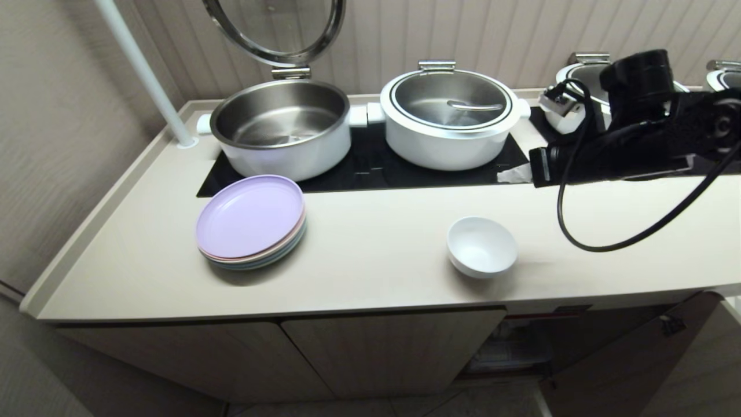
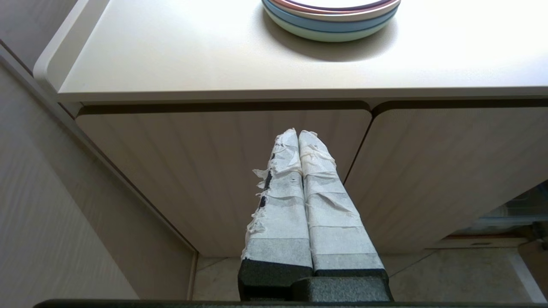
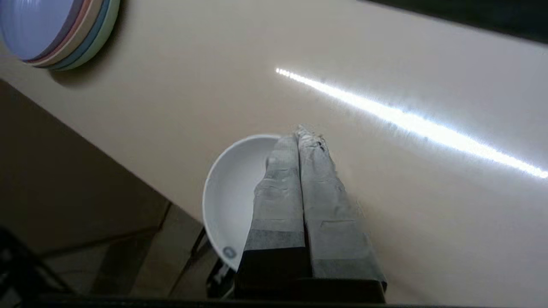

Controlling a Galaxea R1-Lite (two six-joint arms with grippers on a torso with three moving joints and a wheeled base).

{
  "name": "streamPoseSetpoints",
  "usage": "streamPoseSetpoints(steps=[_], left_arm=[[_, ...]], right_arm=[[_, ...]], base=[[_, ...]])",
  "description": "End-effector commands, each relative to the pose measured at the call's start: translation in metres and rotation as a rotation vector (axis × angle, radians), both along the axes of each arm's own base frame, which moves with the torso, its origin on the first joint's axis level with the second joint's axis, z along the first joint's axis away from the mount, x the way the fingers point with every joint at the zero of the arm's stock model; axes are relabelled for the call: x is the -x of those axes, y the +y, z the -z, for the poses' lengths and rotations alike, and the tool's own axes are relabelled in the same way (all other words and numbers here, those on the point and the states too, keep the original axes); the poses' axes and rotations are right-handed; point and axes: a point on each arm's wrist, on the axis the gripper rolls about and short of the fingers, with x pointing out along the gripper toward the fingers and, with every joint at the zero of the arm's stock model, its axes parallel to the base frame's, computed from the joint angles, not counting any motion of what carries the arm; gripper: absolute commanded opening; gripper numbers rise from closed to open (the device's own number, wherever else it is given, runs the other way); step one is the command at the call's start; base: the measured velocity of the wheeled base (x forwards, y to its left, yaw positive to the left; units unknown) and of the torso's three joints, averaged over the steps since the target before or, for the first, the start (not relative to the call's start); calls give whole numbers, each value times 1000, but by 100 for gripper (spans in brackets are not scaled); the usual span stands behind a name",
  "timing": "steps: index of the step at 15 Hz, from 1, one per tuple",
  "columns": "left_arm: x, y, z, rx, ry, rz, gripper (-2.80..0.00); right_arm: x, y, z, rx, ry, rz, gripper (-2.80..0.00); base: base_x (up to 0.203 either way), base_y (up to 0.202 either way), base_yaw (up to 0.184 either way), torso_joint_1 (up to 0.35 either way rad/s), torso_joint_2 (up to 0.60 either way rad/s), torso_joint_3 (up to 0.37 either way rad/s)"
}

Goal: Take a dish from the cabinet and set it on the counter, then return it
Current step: Pick up the bowl from the table

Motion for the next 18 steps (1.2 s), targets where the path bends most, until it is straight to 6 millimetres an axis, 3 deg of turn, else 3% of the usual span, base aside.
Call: streamPoseSetpoints(steps=[1,4,8,9,18], left_arm=[[0,0,0,0,-1,-1,-280],[0,0,0,0,-2,-1,-280],[0,0,0,0,-2,-1,-280],[0,0,0,0,-2,-1,-280],[0,0,0,0,0,-1,-280]], right_arm=[[19,-4,3,60,301,10,-280],[9,-2,19,183,362,96,-280],[3,1,29,239,360,44,-280],[2,1,30,245,357,36,0],[-4,8,40,284,349,-14,0]], base=[[0,0,0,0,0,0],[0,0,0,0,0,0],[0,0,0,0,0,0],[0,0,0,0,0,0],[0,0,0,0,0,0]])
